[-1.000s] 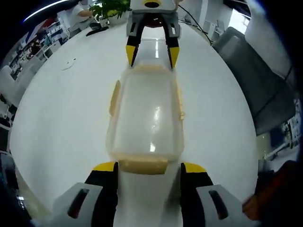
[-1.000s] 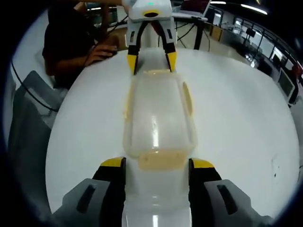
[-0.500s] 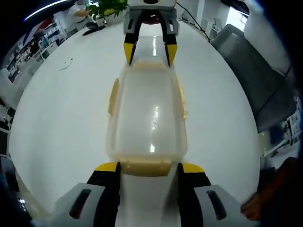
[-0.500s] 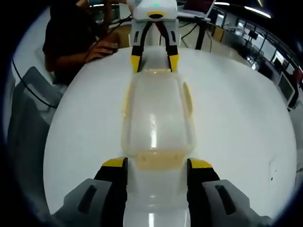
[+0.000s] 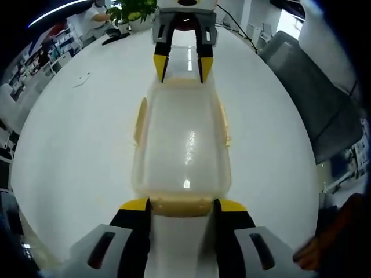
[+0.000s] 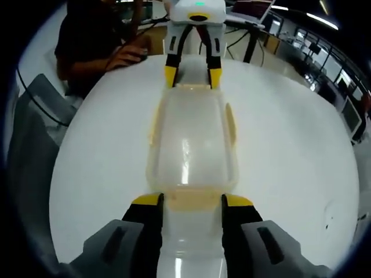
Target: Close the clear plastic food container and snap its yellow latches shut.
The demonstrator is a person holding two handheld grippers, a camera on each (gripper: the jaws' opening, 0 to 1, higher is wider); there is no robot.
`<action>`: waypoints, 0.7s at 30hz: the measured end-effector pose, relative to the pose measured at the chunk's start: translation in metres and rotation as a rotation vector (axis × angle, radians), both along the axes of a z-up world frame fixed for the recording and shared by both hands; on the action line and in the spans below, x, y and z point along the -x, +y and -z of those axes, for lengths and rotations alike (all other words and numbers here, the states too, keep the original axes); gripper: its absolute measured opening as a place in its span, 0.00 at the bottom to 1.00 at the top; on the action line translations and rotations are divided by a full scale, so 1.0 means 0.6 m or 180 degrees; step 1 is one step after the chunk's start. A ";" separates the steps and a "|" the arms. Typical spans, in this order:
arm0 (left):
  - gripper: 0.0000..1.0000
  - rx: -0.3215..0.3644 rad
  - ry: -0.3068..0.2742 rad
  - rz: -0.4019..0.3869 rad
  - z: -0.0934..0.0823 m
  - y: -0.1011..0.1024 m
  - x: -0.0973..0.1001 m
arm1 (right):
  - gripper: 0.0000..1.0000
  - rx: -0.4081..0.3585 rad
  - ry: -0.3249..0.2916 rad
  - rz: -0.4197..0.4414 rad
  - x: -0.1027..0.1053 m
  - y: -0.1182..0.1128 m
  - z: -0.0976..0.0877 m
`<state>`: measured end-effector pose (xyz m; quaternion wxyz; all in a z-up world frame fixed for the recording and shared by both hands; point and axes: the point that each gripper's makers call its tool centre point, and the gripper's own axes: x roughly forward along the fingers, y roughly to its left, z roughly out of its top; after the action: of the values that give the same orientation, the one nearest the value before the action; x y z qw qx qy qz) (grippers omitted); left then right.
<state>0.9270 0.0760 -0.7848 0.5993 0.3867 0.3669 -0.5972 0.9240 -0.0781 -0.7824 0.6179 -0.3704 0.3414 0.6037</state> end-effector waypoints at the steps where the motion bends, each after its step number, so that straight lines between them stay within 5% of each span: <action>1: 0.37 0.0002 0.0001 -0.0004 0.000 0.000 0.000 | 0.36 0.0002 -0.0002 -0.0001 0.000 0.000 0.000; 21: 0.34 -0.0010 -0.0028 -0.0025 -0.002 0.000 -0.003 | 0.36 0.0024 -0.0018 -0.0024 0.001 0.001 0.001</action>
<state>0.9287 0.0761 -0.7838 0.6026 0.3889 0.3667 -0.5926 0.9231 -0.0775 -0.7829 0.6152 -0.3757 0.3406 0.6037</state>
